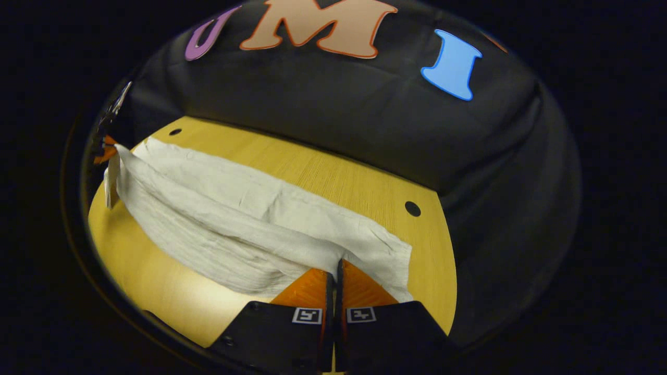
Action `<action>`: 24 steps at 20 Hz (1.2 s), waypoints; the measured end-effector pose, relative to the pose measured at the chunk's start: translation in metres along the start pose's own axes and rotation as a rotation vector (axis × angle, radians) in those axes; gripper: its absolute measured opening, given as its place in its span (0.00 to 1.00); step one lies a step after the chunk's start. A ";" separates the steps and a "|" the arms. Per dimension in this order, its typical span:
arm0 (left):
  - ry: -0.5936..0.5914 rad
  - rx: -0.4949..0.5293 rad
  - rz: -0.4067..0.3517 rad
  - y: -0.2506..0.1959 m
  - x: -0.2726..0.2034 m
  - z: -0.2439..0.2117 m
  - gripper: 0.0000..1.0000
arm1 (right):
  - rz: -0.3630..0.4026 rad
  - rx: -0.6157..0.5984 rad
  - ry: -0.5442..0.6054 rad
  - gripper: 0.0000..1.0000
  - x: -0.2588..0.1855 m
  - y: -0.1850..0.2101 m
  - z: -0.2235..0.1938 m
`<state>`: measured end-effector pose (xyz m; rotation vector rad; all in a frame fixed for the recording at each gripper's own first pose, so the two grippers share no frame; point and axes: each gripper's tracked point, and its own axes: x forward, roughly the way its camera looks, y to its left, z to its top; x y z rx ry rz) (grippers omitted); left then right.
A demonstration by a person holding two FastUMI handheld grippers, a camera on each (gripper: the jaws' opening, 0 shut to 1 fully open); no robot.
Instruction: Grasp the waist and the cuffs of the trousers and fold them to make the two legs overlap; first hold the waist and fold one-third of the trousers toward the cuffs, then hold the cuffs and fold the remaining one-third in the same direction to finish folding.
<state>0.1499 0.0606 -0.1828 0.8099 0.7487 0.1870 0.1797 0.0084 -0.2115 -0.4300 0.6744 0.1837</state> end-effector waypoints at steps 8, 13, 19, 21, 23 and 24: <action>-0.042 -0.147 0.081 0.017 0.072 0.059 0.00 | -0.017 0.165 -0.064 0.03 0.088 -0.005 0.063; -0.028 -0.200 0.071 -0.005 0.124 0.050 0.00 | 0.040 0.180 -0.050 0.03 0.151 0.014 0.046; -0.082 -0.377 -0.009 -0.043 0.145 0.055 0.18 | 0.178 0.270 -0.055 0.23 0.172 0.045 0.042; -0.121 -0.441 0.006 -0.042 0.137 0.063 0.57 | 0.196 0.248 -0.060 0.73 0.168 0.048 0.043; -0.192 -0.520 0.034 -0.032 0.122 0.077 0.96 | 0.185 0.209 -0.091 0.99 0.158 0.043 0.047; -0.229 -0.561 0.038 -0.028 0.111 0.084 0.97 | 0.181 0.200 -0.109 0.99 0.151 0.041 0.052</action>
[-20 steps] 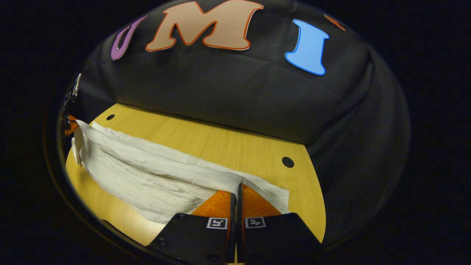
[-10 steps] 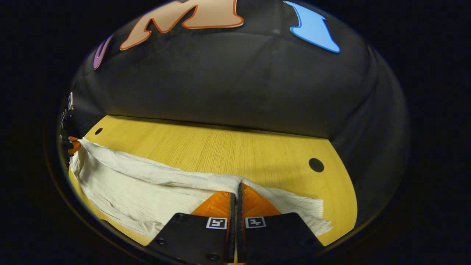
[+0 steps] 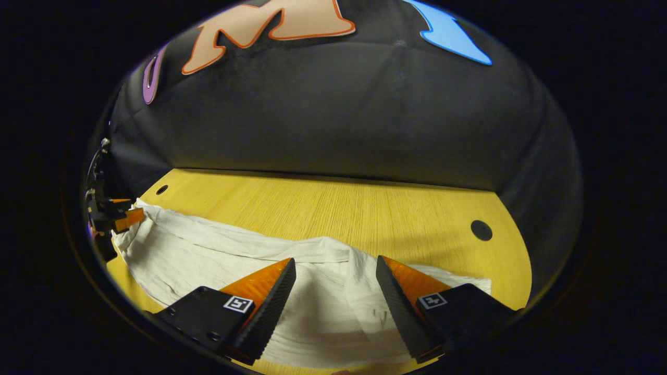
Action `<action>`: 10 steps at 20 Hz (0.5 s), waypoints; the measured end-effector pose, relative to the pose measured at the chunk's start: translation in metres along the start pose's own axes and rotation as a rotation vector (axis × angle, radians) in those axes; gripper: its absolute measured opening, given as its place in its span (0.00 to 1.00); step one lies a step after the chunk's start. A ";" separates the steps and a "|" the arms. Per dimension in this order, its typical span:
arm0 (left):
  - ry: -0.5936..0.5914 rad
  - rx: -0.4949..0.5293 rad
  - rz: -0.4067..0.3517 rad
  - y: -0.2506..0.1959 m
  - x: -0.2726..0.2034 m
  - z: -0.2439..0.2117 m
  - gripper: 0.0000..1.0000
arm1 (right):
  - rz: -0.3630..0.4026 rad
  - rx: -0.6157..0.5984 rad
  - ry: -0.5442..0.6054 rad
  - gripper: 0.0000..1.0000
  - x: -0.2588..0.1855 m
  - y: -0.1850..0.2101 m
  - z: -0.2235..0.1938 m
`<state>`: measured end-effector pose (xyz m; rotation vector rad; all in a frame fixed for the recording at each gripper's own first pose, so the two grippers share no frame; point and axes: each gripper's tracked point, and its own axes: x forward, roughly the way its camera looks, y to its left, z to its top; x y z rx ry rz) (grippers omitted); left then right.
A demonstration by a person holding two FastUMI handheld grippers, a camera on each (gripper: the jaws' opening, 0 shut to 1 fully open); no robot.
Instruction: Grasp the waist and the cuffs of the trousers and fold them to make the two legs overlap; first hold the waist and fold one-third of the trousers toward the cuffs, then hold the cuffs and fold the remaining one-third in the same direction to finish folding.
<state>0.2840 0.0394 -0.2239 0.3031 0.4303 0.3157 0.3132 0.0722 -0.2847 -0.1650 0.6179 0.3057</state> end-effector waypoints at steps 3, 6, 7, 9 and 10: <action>-0.087 -0.075 -0.005 0.001 -0.037 0.035 0.96 | -0.012 0.019 -0.057 0.97 -0.029 -0.014 0.022; -0.155 -0.099 -0.003 0.012 -0.079 0.065 0.97 | -0.061 0.060 -0.118 0.98 -0.064 -0.050 0.044; -0.175 -0.110 -0.002 0.017 -0.094 0.071 0.97 | -0.081 0.070 -0.132 0.98 -0.076 -0.064 0.047; -0.202 -0.133 0.002 0.025 -0.125 0.082 0.97 | -0.136 0.083 -0.150 0.98 -0.097 -0.100 0.047; -0.211 -0.139 0.008 0.029 -0.137 0.085 0.97 | -0.165 0.097 -0.148 0.98 -0.106 -0.119 0.044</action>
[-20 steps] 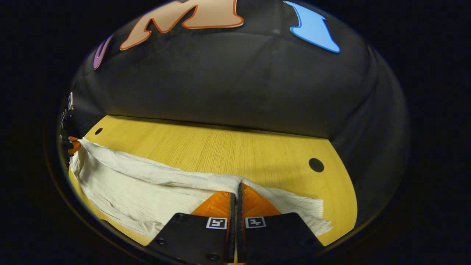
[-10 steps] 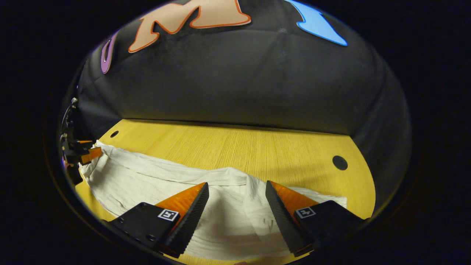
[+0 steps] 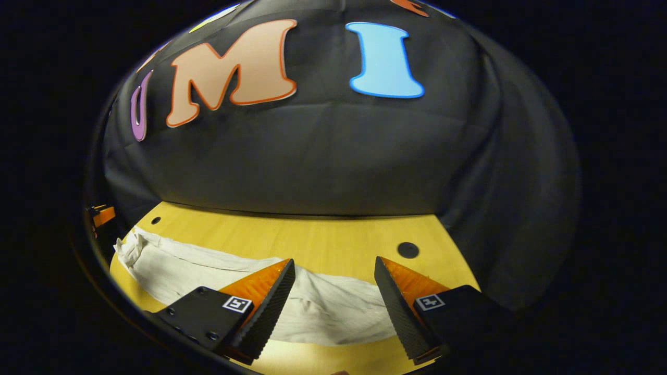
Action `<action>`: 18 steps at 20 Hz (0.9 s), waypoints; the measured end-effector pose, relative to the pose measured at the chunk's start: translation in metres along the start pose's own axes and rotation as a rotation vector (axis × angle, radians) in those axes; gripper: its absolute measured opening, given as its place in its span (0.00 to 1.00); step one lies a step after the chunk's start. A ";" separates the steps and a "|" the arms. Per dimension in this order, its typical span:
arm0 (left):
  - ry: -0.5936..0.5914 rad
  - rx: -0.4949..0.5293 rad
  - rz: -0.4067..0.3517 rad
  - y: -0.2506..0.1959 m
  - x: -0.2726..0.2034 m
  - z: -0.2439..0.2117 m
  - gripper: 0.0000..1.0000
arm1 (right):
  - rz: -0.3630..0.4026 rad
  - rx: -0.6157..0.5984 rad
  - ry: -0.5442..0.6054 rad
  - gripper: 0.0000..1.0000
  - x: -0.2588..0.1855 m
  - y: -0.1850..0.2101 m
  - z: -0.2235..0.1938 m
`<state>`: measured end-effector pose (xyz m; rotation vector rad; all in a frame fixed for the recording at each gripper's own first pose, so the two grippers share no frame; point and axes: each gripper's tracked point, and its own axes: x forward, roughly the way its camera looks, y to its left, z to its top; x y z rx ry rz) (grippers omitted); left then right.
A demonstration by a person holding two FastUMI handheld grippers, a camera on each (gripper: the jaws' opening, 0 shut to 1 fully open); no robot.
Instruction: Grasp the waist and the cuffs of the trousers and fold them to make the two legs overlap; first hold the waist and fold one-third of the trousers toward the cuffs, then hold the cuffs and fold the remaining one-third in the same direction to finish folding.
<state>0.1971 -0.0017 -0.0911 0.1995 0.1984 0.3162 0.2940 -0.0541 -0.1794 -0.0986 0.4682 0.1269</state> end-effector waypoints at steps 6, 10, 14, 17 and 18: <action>-0.018 -0.024 0.081 0.024 -0.070 -0.007 0.97 | -0.136 0.102 0.068 0.96 -0.025 -0.096 -0.050; -0.009 -0.078 0.099 0.020 -0.107 -0.017 0.97 | -0.134 0.132 0.152 0.92 -0.021 -0.114 -0.095; -0.009 -0.048 0.148 0.017 -0.130 -0.021 0.97 | -0.083 0.164 0.217 0.97 -0.005 -0.098 -0.131; -0.003 -0.009 0.157 0.008 -0.137 -0.019 0.97 | -0.066 0.190 0.241 0.93 0.011 -0.089 -0.145; -0.003 0.018 0.166 0.008 -0.138 -0.017 0.97 | -0.060 0.208 0.244 0.97 0.015 -0.086 -0.147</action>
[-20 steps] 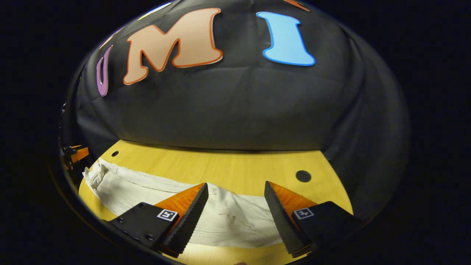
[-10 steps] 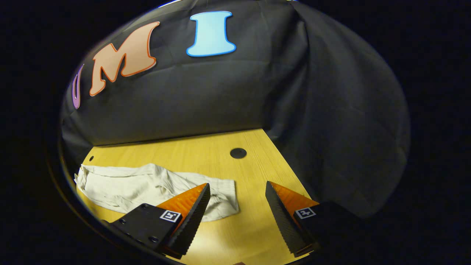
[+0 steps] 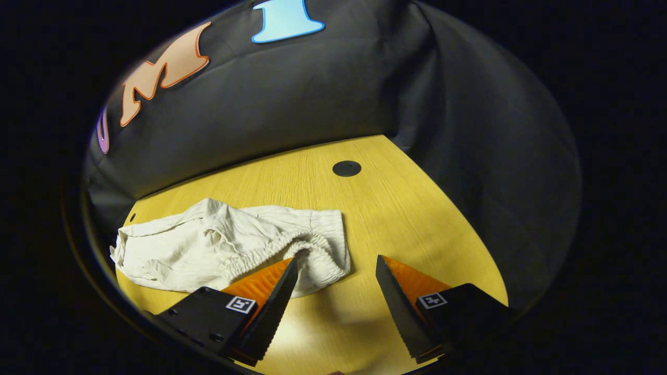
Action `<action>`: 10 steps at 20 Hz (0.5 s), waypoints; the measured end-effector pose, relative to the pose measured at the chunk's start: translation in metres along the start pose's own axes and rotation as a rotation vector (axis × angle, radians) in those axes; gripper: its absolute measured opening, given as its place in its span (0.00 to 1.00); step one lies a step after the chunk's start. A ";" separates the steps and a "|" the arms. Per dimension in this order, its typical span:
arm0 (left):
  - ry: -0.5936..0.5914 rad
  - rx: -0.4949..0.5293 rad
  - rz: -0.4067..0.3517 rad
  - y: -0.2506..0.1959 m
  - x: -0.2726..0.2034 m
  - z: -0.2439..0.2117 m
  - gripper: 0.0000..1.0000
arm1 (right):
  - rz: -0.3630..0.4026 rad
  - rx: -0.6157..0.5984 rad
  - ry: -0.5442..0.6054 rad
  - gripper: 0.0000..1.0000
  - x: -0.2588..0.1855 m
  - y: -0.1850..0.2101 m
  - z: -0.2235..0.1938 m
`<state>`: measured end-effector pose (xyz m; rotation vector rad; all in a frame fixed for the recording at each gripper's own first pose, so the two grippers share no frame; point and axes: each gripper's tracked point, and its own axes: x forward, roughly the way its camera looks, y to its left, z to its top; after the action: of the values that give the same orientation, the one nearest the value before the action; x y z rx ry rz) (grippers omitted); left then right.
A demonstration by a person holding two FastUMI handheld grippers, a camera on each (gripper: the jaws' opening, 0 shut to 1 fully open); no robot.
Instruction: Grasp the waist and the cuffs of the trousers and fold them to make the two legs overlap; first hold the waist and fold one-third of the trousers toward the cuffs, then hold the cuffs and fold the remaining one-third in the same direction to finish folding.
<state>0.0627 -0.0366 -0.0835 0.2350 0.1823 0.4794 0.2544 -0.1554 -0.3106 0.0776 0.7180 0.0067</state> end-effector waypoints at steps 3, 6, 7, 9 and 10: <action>-0.006 0.044 0.004 -0.008 0.000 0.007 0.97 | 0.053 0.090 0.002 0.92 0.007 0.007 -0.003; 0.001 0.047 -0.021 -0.025 0.000 0.006 0.97 | 0.104 0.170 0.014 0.78 0.011 0.014 -0.009; 0.003 0.048 -0.030 -0.031 0.001 0.006 0.97 | 0.117 0.187 0.022 0.67 0.013 0.015 -0.013; 0.000 0.049 -0.050 -0.042 0.001 0.009 0.97 | 0.136 0.215 0.032 0.51 0.015 0.018 -0.016; -0.004 0.052 -0.057 -0.046 0.002 0.011 0.97 | 0.139 0.224 0.035 0.36 0.017 0.017 -0.016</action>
<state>0.0866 -0.0778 -0.0857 0.2805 0.1968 0.4181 0.2572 -0.1368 -0.3324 0.3423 0.7451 0.0605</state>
